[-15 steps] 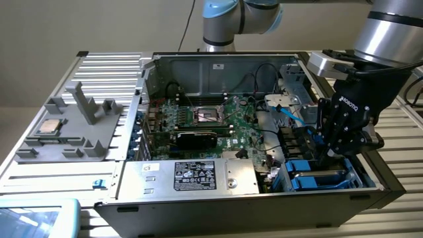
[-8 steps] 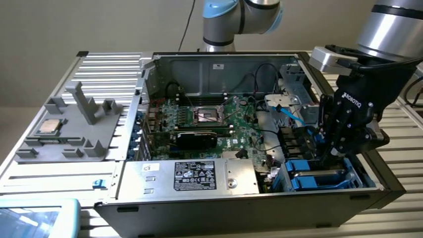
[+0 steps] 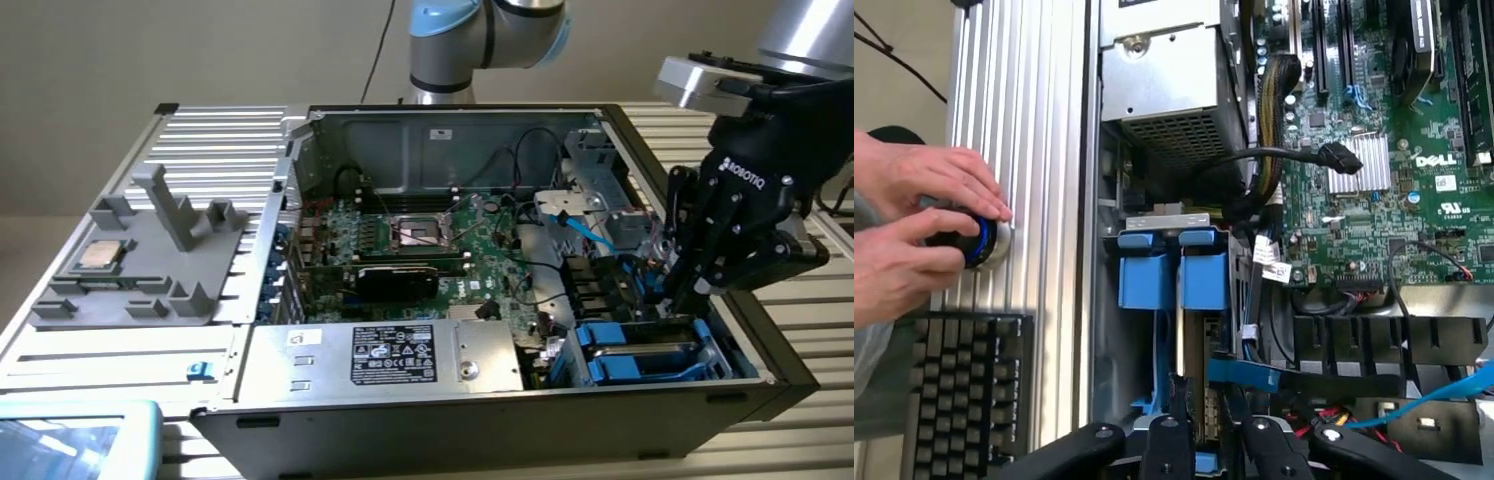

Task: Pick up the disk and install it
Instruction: 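Insert the first disk wire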

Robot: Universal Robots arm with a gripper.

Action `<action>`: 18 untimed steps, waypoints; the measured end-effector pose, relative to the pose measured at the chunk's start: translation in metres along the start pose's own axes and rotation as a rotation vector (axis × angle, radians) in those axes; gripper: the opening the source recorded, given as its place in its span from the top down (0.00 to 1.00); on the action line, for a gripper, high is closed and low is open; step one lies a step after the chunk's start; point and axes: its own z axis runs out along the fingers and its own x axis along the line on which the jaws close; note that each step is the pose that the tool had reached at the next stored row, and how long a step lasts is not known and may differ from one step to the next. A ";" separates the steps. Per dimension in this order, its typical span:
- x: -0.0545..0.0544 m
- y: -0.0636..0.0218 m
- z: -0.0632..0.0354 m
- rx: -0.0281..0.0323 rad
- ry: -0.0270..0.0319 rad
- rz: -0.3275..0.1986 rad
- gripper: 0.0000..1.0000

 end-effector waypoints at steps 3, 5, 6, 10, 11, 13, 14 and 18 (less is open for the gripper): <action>0.003 0.0017 -0.0129 0.0005 0.0037 -0.001 0.75; 0.005 0.0032 -0.0201 0.0006 0.0076 0.000 0.75; 0.006 0.0047 -0.0217 0.0006 0.0084 0.000 0.75; 0.007 0.0160 -0.0218 0.0007 0.0083 0.000 0.75; 0.007 0.0180 -0.0216 0.0008 0.0083 0.000 0.75; 0.007 0.0198 -0.0213 0.0011 0.0081 0.000 0.75; 0.007 0.0199 -0.0213 0.0012 0.0082 0.000 0.75; 0.007 0.0200 -0.0213 0.0013 0.0084 0.000 0.75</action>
